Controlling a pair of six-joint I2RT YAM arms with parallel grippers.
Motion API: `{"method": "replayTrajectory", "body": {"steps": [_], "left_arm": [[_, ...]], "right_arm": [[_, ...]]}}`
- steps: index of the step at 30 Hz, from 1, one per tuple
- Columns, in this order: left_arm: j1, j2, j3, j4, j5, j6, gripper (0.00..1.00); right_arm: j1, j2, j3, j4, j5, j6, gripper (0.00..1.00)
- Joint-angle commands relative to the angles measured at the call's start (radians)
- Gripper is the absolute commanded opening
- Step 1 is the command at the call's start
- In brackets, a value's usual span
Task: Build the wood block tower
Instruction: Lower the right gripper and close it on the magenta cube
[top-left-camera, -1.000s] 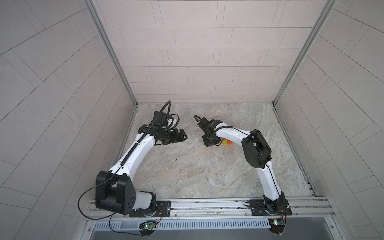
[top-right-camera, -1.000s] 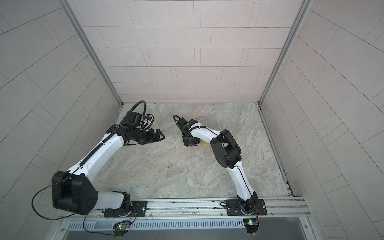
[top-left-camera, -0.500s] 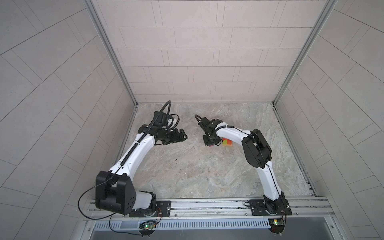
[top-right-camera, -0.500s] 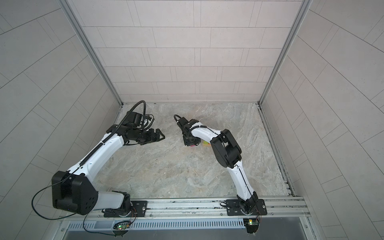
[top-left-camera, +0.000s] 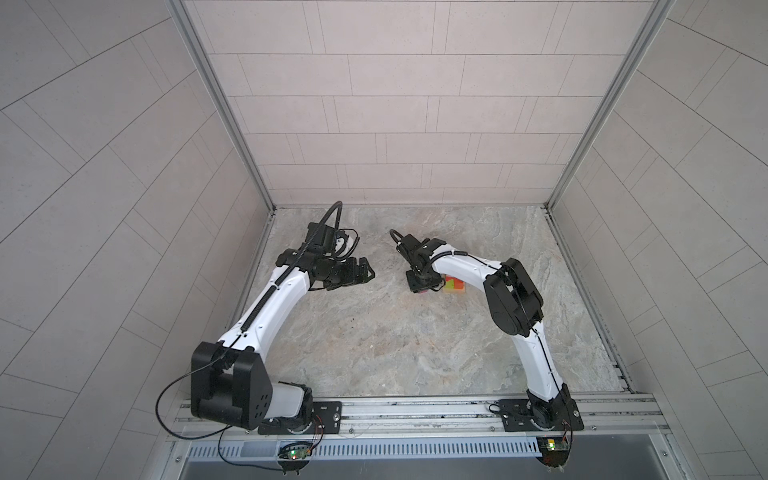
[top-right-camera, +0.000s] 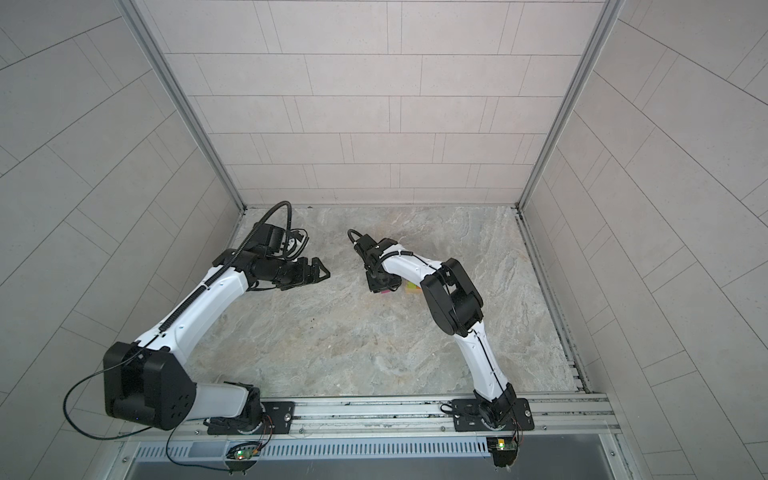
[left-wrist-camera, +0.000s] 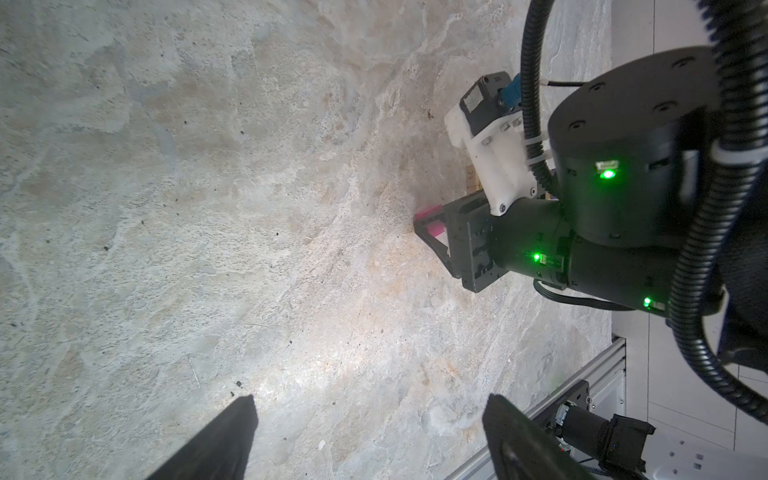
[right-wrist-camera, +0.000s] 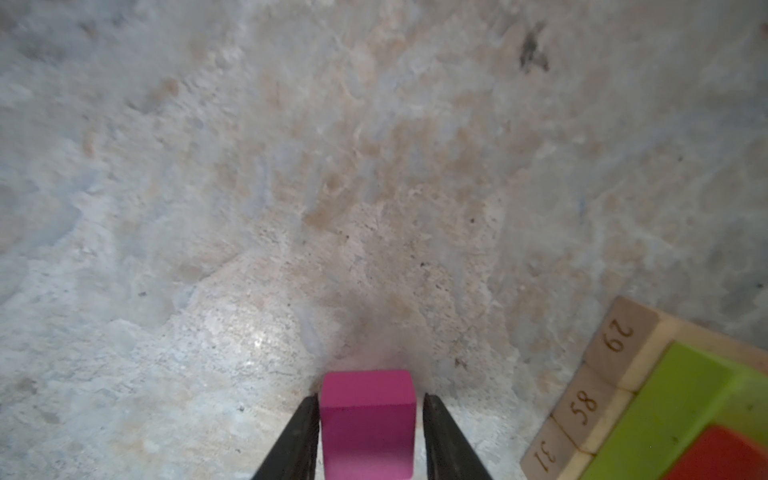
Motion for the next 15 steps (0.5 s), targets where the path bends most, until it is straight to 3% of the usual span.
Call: {"method": "replayTrajectory", "body": {"steps": [1,15], "left_arm": [[0.006,-0.023,-0.011,-0.004,0.008,0.006,0.92],[0.006,-0.026,-0.012,-0.004,0.008,0.006,0.92]], "right_arm": [[-0.001,-0.012,0.026,-0.036,0.01,-0.003,0.4],[-0.001,-0.01,0.037,-0.052,0.013,-0.003,0.36]]}}
